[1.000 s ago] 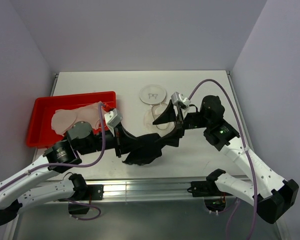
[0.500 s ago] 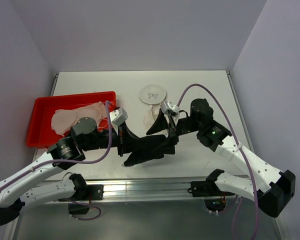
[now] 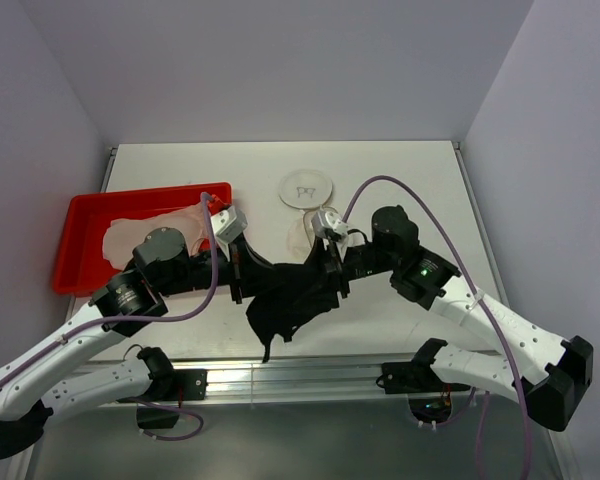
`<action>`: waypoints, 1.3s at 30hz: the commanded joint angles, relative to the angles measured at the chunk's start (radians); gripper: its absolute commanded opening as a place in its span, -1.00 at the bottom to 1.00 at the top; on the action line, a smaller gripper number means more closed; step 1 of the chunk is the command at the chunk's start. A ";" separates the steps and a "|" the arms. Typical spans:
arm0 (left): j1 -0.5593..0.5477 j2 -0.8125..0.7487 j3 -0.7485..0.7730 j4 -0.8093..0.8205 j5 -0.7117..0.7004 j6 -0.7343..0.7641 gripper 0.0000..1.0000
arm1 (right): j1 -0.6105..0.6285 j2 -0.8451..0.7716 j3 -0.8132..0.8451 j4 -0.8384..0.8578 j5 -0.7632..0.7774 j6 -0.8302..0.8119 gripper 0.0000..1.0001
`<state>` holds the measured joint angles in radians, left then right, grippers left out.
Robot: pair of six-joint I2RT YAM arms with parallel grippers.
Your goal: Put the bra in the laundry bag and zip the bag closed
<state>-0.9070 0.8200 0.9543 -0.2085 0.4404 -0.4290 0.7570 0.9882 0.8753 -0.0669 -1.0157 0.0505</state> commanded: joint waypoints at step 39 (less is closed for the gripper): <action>0.086 0.612 0.084 0.168 -0.784 -0.240 0.11 | -0.369 -0.162 -0.010 0.170 0.879 0.525 -1.00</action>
<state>-0.8444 1.3605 0.9649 -0.1486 -0.3477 -0.6609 0.3973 0.8062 0.8200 0.0463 -0.1875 0.5465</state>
